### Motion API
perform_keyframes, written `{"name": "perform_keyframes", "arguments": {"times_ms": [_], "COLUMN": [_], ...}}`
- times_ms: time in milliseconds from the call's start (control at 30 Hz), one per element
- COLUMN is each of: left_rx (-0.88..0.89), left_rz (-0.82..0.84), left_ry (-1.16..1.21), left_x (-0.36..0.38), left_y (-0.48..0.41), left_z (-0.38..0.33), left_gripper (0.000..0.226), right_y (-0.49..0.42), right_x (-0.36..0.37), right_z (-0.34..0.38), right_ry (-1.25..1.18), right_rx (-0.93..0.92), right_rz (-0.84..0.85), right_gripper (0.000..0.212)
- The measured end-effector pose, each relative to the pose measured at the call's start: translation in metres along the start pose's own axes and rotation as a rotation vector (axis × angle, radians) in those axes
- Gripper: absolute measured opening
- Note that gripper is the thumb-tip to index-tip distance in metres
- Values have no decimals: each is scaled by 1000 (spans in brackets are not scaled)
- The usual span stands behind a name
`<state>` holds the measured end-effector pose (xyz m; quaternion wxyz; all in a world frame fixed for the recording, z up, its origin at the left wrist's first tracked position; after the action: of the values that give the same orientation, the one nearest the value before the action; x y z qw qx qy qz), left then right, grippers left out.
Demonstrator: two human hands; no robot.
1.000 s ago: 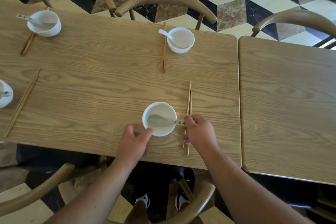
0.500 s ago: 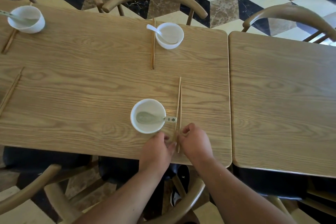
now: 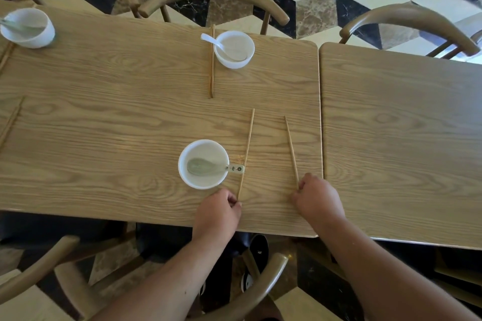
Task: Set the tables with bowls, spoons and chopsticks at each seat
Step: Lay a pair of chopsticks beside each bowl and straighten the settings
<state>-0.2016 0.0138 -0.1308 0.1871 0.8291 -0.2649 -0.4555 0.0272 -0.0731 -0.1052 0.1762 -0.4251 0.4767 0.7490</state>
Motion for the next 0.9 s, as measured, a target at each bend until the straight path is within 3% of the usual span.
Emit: {"name": "perform_keyframes", "arguments": {"times_ms": [133, 333, 500, 733, 833, 900], "left_rx": [-11, -14, -7, -11, -29, -38], "left_rz": [-3, 5, 39, 65, 76, 76], "left_ry": [19, 46, 116, 128, 121, 110], "left_x": [1, 0, 0, -2, -4, -5], "left_y": [0, 0, -2, -3, -3, -3], "left_z": [1, 3, 8, 8, 7, 6], "left_gripper": [7, 9, 13, 13, 12, 12], "right_y": [-17, -28, -26, -21, -18, -15], "right_x": [-20, -55, -56, -17, -11, -11], "right_z": [-18, -26, -1, 74, 95, 93], "right_ry": [194, 764, 876, 775, 556, 290], "right_rx": [-53, -404, -669, -808, -722, -521], "right_rz": [-42, -116, -78, -119, -192, -164], "right_gripper": [14, 28, 47, 47, 43, 27]}}
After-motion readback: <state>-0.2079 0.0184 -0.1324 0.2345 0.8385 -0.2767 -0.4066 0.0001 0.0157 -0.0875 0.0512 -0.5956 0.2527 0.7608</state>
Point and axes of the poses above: each hand's wrist, its own y-axis away from the middle knuckle, its own x-axis out of the palm, z = x × y, the point moved 4 cm from there along -y, towards the middle knuckle, and after that the axes turned 3 degrees about x, right-handed, at the moved point
